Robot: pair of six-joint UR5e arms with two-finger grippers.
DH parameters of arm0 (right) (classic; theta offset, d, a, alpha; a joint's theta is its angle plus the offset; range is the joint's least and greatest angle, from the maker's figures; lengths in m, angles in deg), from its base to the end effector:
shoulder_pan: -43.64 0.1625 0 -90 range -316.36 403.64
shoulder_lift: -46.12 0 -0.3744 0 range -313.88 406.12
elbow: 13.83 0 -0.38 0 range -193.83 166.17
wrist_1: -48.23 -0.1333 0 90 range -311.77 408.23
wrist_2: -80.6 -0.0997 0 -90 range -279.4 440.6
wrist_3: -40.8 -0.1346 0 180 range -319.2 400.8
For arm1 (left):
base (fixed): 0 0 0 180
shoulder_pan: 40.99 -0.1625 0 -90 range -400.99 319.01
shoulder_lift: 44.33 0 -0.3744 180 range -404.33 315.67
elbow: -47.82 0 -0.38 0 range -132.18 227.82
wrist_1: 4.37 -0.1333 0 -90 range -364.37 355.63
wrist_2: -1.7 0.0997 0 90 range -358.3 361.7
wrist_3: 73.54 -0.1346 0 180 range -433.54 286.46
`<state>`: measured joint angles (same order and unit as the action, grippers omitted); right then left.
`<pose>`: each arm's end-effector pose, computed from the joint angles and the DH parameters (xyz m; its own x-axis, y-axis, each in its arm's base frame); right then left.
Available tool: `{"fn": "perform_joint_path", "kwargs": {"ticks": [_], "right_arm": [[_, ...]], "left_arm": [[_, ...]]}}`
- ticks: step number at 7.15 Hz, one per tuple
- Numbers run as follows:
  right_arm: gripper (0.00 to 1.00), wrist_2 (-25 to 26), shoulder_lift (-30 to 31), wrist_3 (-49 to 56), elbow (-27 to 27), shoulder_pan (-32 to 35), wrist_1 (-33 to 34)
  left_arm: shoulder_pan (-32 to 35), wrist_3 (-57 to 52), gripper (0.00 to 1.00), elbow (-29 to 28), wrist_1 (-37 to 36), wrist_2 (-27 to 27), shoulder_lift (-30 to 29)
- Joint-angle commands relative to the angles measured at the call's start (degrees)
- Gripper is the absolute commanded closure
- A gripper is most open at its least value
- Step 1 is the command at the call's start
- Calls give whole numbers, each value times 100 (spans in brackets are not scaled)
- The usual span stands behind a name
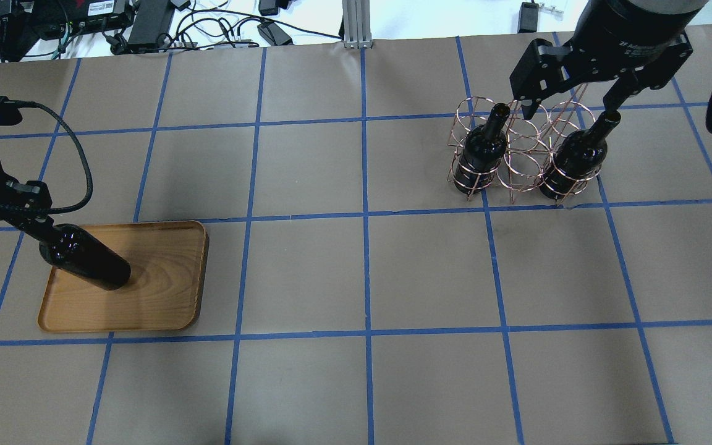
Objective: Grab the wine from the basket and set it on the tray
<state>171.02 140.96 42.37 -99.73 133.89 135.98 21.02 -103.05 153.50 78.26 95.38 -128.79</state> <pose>0.1343 -0.4579 0.4726 -0.9995 -0.0307 0.0105 -0.0317 0.9927 -0.1163 0.0922 -0.4391 0.3293 -0.9991 0.0292 -0.0320 0.0268 0.9969 0.0736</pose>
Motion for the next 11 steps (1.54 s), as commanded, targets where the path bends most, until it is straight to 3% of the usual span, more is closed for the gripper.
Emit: {"fn": "perform_joint_path", "kwargs": {"ticks": [1, 2, 4, 5, 7, 8, 10, 11], "right_arm": [[0, 64, 140, 10, -31, 1, -12], [0, 64, 149, 10, -40, 1, -21], [0, 64, 149, 10, -40, 1, -38], [0, 64, 158, 28, -75, 1, -38], [0, 318, 272, 54, -93, 1, -21], [0, 23, 281, 37, -84, 1, 40], [0, -50, 237, 45, -119, 1, -11], [0, -85, -85, 54, 203, 1, 5]], "left_arm": [[-66, 16, 79, 40, 8, -105, -8], [-66, 16, 74, 40, 8, -166, -17], [-118, 16, 18, 40, -1, -132, -78], [-127, 16, 8, 40, 8, -88, -79], [-67, 147, 6, -99, 25, -78, 26], [-23, 374, 6, -448, 356, -105, -8], [930, 1923, 6, -1667, 1129, -105, -244], [1449, 2759, 6, -1934, 1098, -105, -498]]}}
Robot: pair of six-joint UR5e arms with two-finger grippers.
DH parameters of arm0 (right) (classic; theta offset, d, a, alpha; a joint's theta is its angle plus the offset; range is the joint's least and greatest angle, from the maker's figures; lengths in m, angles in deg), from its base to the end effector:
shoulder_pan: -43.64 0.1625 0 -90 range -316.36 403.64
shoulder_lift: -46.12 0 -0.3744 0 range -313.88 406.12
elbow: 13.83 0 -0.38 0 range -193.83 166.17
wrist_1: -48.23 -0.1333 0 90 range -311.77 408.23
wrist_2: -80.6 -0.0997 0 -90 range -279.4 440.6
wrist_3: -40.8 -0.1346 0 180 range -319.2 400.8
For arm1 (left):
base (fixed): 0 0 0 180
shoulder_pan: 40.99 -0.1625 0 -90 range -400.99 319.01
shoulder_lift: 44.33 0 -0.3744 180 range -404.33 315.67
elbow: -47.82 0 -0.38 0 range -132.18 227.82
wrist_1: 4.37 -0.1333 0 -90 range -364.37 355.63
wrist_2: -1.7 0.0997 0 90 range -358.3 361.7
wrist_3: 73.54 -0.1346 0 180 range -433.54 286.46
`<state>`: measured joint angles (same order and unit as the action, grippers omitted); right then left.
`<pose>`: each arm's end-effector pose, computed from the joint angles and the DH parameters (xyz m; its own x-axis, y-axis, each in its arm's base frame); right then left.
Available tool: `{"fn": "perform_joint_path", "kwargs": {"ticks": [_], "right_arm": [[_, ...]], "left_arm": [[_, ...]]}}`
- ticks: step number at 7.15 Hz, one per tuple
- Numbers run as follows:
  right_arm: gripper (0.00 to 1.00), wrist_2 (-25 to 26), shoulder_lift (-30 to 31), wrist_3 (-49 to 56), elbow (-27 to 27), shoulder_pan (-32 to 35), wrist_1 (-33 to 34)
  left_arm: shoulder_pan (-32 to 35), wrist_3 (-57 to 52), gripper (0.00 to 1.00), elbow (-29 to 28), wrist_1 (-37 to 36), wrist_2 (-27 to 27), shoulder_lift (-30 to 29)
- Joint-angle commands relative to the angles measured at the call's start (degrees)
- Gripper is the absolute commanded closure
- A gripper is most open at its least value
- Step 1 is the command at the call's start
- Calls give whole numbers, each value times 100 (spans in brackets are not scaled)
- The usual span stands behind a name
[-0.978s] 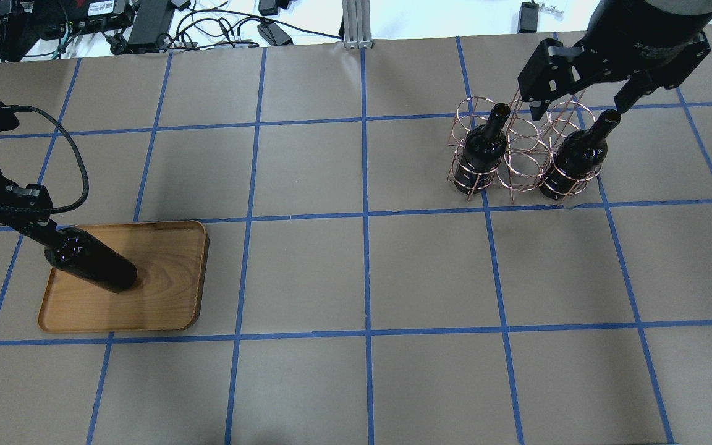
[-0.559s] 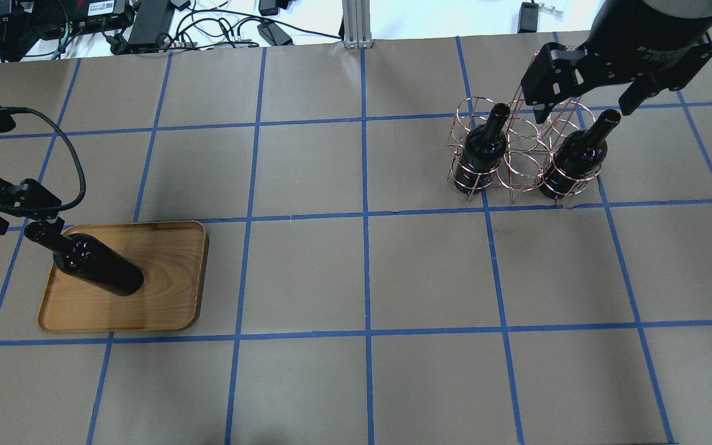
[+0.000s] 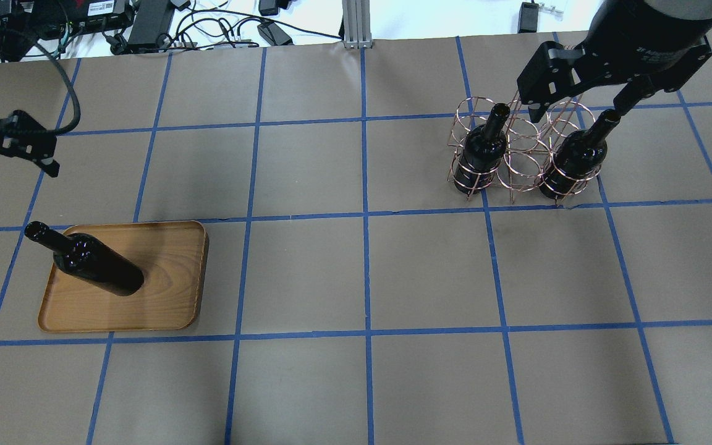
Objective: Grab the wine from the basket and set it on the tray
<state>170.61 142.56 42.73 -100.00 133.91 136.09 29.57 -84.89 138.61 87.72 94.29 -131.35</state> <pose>0.1354 -0.4490 0.4831 -0.9993 -0.0380 0.0049 -0.0383 0.9892 -0.1413 0.0332 -0.4763 0.4166 -0.9891 -0.1405 -0.0446 -0.1409 0.9900 0.0072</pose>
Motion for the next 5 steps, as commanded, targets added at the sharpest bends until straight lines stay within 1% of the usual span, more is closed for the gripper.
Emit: {"fn": "perform_joint_path", "kwargs": {"ticks": [1, 2, 3, 4, 5], "right_arm": [[0, -45, -710, 18, 963, 26, -467], [0, -36, -941, 18, 1206, 61, -802], [0, -45, -874, 27, 1069, 70, -805], [0, -62, -838, 1, 876, 61, -831], [0, -54, -742, 0, 761, 70, -797]], "left_arm": [[1112, 1464, 6, -579, 134, 14, -410], [1509, 2140, 8, -632, 108, 5, -508], [1731, 2277, 8, -598, 108, -30, -526], [1829, 2209, 1, -572, 90, -39, -552], [1830, 2130, 0, -563, 81, -56, -544]]}}
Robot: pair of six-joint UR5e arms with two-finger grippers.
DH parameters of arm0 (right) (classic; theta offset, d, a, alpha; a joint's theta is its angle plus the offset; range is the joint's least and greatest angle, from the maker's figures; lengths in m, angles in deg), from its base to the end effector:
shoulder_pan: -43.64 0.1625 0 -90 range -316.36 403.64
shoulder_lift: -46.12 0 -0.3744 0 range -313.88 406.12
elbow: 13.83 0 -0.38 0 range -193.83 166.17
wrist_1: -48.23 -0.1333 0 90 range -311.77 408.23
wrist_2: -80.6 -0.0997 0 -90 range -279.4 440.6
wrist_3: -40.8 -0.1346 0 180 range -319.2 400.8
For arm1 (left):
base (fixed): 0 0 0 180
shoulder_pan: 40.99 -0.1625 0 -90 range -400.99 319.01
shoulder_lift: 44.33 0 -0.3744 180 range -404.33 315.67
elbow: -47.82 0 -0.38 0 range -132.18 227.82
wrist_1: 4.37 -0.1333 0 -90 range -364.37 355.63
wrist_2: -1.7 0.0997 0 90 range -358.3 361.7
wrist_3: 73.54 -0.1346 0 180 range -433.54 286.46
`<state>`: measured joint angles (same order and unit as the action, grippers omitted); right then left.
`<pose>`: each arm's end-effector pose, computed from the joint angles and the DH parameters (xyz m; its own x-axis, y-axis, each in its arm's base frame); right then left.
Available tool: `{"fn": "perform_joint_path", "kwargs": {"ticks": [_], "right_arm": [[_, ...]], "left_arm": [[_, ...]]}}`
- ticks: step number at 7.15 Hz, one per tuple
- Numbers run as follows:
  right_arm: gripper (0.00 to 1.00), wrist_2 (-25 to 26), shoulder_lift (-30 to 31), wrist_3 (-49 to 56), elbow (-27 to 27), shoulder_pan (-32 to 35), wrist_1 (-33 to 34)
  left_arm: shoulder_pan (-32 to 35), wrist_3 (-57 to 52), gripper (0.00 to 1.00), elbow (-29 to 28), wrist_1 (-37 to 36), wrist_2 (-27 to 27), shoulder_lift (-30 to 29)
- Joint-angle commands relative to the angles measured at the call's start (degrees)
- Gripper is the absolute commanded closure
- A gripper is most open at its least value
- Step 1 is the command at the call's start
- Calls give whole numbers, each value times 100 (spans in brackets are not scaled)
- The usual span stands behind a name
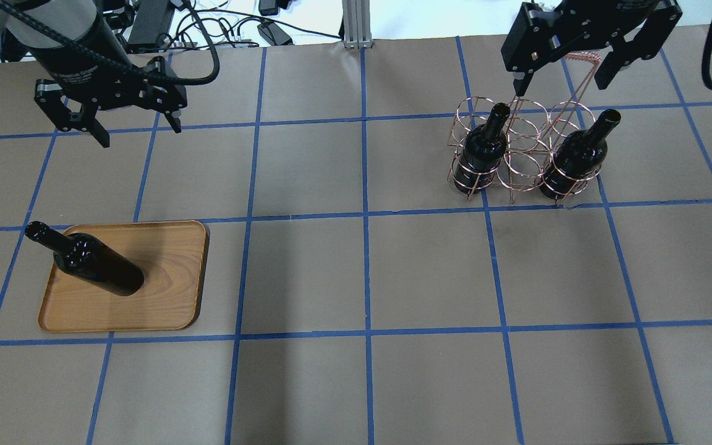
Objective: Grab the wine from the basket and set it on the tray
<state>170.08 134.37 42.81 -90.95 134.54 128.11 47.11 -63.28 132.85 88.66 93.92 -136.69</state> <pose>0.1421 -0.4842 0.4773 -0.9987 -0.0509 -0.0085 -0.0508 0.9985 -0.0179 -0.1116 -0.4977 0.4187 -0.9768 -0.2103 -0.0394 -0.2105 0.9776 0.0003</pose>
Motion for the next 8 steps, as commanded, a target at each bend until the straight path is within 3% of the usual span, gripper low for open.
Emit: {"fn": "perform_joint_path", "kwargs": {"ticks": [1, 8], "right_arm": [[0, 8, 165, -51, -189, 7, 10], [0, 228, 289, -8, -215, -46, 1]], "left_arm": [[76, -120, 0, 14, -143, -28, -27], [67, -130, 0, -65, -189, 15, -10]]}}
